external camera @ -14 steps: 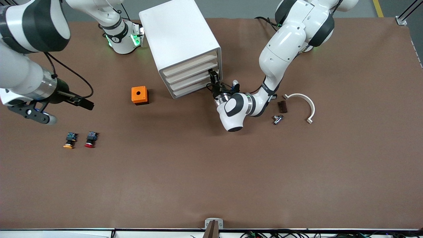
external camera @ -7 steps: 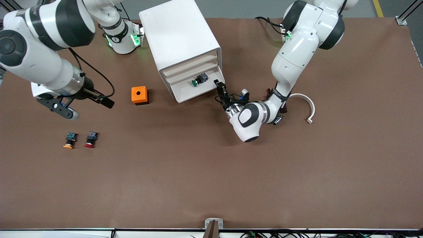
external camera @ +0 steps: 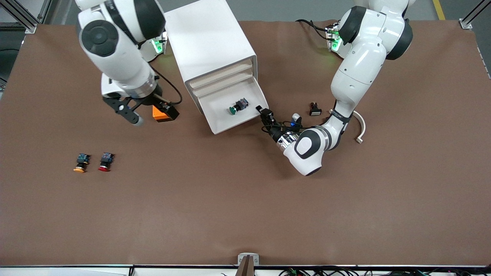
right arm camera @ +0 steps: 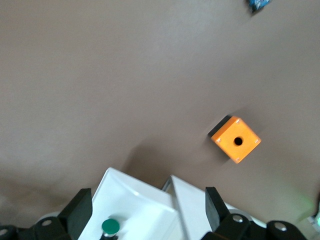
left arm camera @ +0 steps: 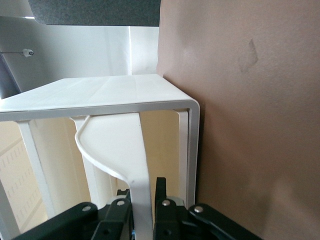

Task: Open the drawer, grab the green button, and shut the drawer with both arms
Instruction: 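Pull the drawer open with the left gripper while the right gripper reaches in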

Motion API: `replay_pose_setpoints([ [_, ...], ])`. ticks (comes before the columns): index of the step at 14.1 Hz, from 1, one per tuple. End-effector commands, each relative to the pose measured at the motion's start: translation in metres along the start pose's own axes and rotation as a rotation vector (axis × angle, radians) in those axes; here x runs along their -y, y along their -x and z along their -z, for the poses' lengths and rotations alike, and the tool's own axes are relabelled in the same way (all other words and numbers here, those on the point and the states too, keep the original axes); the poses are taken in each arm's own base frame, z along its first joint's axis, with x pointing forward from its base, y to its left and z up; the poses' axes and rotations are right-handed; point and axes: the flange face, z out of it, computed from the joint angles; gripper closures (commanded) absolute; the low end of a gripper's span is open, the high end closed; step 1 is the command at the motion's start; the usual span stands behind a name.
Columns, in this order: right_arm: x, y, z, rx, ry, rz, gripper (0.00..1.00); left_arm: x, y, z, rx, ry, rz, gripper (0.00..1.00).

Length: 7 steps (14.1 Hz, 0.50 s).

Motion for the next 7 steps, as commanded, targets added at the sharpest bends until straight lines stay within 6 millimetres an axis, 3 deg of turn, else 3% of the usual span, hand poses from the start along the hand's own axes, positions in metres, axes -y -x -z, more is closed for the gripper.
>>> replay_pose_setpoints([
  [1, 0.009, 0.027, -0.019, 0.001, -0.008, -0.057, 0.0, -0.011, -0.004, 0.013, 0.045, 0.019, 0.011, 0.84],
  [5, 0.04, 0.097, -0.069, -0.014, -0.04, -0.131, 0.0, -0.013, -0.007, 0.02, 0.055, 0.02, 0.016, 0.81],
  [6, 0.051, 0.114, -0.087, -0.025, -0.034, -0.15, 0.0, -0.012, -0.007, 0.021, 0.056, 0.021, 0.012, 0.73],
  [7, 0.058, 0.127, -0.099, -0.028, -0.037, -0.146, 0.0, -0.012, -0.007, 0.024, 0.059, 0.025, -0.001, 0.57],
])
